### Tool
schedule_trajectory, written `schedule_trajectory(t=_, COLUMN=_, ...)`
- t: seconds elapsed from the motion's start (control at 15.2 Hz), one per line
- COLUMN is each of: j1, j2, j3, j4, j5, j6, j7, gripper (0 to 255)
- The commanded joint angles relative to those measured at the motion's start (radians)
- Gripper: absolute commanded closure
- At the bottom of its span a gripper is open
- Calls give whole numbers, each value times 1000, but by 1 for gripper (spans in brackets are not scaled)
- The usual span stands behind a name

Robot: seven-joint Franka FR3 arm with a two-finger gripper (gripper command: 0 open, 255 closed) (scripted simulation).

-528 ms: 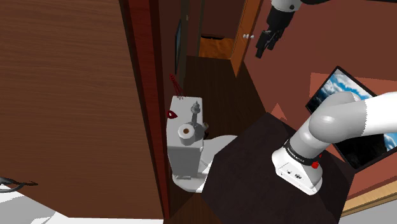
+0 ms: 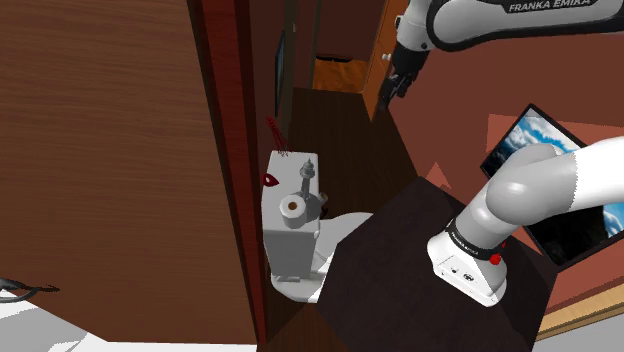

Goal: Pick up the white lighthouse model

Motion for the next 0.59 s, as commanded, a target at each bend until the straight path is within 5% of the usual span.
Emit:
schedule_trajectory(t=0.0, j1=7, j2=43, j3=21, j4=-35, j5=0, j6=84, j7=25, gripper=0)
schedule_trajectory(t=0.53, j1=0, j2=296, j3=98, j4=-85, j5=-50, j6=400, j7=123, gripper=0)
